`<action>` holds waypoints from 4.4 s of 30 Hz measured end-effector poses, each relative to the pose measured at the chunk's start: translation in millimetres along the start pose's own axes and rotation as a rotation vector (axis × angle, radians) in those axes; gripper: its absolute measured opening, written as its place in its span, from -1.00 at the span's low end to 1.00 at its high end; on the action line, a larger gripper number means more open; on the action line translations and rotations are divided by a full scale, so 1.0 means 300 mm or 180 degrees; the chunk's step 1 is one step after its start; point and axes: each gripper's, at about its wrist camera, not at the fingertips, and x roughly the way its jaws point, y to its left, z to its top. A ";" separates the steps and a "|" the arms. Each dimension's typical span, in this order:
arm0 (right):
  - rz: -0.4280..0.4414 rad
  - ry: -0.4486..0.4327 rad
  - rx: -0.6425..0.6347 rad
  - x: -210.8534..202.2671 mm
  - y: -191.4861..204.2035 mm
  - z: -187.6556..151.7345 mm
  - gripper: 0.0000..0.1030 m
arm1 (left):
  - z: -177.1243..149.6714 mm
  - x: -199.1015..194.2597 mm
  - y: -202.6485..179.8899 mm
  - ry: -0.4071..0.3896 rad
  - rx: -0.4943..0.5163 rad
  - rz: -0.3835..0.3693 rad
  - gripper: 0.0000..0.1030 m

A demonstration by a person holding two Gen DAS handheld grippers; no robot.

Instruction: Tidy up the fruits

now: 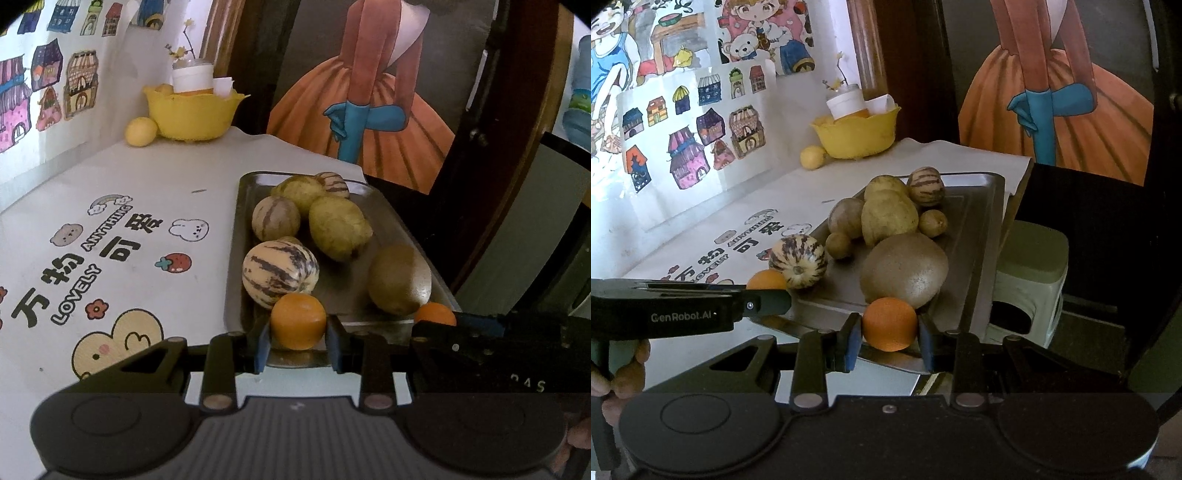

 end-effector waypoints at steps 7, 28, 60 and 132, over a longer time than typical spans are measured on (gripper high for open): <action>-0.0003 0.0028 0.0001 0.017 0.001 -0.001 -0.33 | 0.004 0.013 0.003 0.0029 -0.0006 -0.0007 -0.33; -0.0106 -0.0018 -0.0046 0.041 0.003 -0.014 -0.32 | 0.007 0.039 0.007 0.0058 -0.0070 0.0000 -0.33; -0.0222 -0.0170 -0.0128 0.006 0.021 -0.040 0.00 | 0.015 0.006 0.037 0.0044 -0.0253 -0.0076 -0.28; -0.0572 -0.0981 -0.0006 -0.144 0.204 -0.106 0.99 | -0.085 -0.301 0.155 -0.0761 -0.0360 0.0647 0.99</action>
